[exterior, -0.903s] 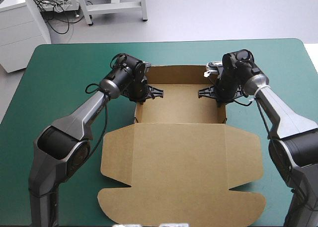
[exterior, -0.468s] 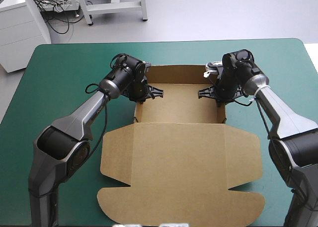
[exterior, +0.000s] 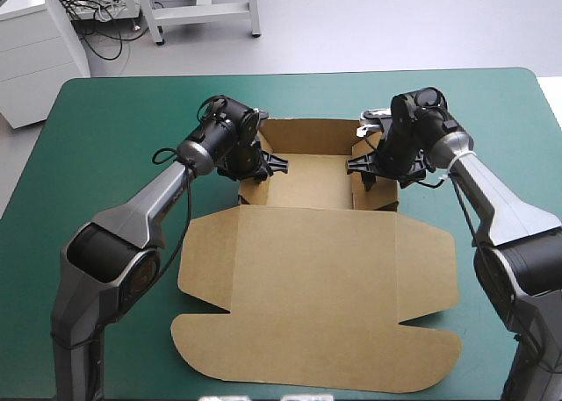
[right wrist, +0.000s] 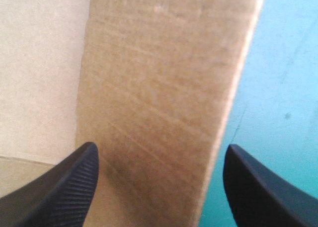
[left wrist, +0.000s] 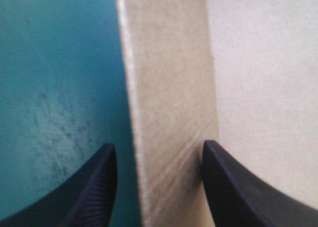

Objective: Fold the box

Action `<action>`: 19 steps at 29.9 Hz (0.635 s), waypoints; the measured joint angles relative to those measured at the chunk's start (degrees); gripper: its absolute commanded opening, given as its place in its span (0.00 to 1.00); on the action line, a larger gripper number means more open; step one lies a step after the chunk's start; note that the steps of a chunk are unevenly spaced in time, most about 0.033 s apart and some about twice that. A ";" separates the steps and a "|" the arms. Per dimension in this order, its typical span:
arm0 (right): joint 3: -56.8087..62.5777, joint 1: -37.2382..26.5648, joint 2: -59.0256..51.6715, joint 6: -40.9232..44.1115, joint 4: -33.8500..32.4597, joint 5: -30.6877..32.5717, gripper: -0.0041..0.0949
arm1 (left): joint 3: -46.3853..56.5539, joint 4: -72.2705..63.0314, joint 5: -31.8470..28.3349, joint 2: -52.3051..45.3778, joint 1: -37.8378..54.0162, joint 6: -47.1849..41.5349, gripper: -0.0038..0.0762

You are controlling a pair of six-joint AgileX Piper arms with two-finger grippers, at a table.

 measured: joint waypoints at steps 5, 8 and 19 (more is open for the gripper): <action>-3.49 0.00 0.00 1.98 -2.44 -0.10 0.74 | -5.97 5.39 0.19 0.00 0.00 3.69 0.53; -8.96 -0.17 0.00 2.44 -3.21 0.17 0.74 | -12.28 7.79 0.24 0.00 0.06 7.00 0.53; -18.69 -1.23 -7.10 3.49 -1.96 0.81 0.74 | -24.77 6.05 1.03 -9.41 0.26 10.20 0.02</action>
